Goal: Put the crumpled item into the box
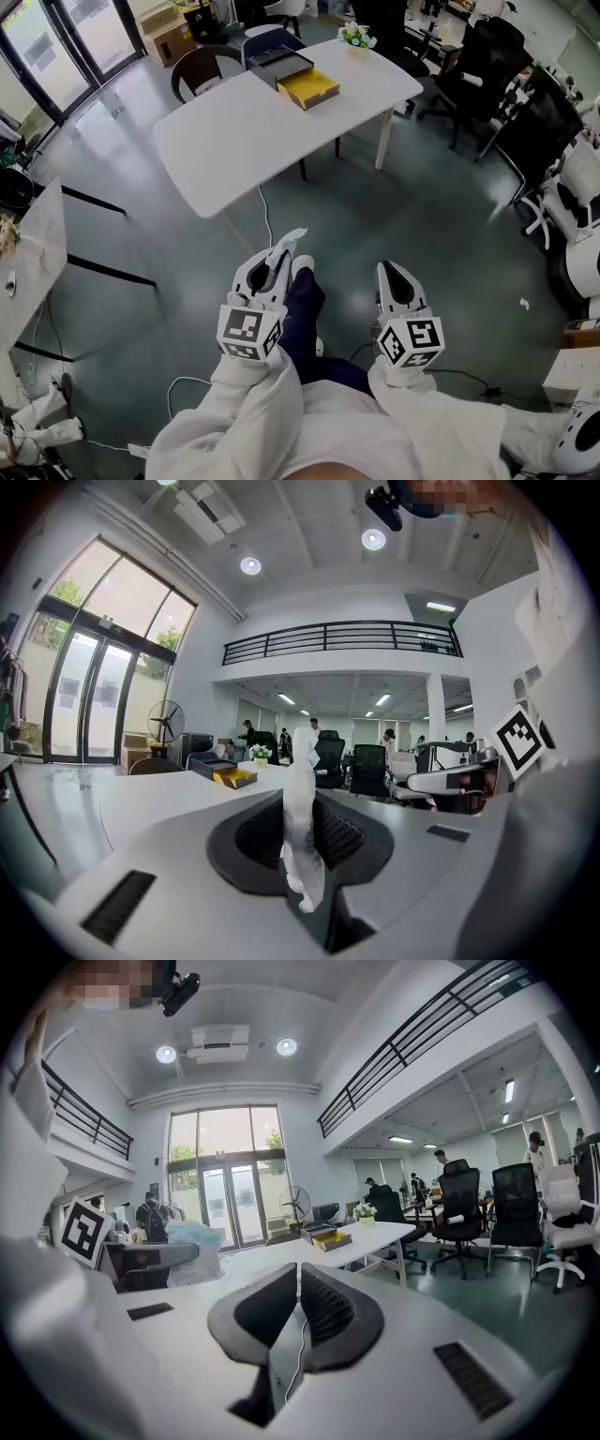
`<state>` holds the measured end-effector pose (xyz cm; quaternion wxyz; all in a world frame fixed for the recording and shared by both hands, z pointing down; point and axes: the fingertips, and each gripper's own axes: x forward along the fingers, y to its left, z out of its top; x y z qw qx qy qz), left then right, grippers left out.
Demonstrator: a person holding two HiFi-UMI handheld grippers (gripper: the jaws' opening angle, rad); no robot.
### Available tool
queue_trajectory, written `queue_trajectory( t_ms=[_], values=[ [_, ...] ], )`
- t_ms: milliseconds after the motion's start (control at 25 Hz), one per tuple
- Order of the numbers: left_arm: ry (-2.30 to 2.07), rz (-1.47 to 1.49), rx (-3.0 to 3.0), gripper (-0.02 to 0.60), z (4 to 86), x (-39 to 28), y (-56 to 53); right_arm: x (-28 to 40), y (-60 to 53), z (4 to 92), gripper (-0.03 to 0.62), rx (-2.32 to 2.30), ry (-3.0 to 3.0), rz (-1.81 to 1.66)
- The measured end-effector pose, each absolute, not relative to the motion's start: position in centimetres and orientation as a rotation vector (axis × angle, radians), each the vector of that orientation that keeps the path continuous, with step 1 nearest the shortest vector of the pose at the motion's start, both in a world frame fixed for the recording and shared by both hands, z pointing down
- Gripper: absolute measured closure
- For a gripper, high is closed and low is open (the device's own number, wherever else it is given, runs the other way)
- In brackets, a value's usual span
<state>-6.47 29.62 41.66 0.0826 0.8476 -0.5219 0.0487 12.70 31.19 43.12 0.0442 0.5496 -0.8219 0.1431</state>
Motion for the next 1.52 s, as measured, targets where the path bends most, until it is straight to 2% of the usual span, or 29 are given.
queue_trajectory(
  t_ms=[440, 760, 1080, 1520],
  values=[
    [-1.516, 0.156, 2.55, 0.519, 41.8, -4.5, 22.1, 14.7, 24.6, 43.4, 0.557, 1.719, -2.485, 0.454],
    [-1.5, 0.173, 2.541, 0.518, 41.7, -3.6, 12.0, 15.9, 14.5, 43.4, 0.558, 1.731, -2.469, 0.476],
    [-1.514, 0.172, 2.527, 0.52, 41.3, -4.3, 1.7, 15.3, 3.7, 43.0, 0.558, 1.716, -2.481, 0.474],
    [-1.517, 0.151, 2.538, 0.519, 41.4, -5.9, -6.7, 14.1, -5.1, 43.1, 0.557, 1.735, -2.491, 0.454]
  ],
)
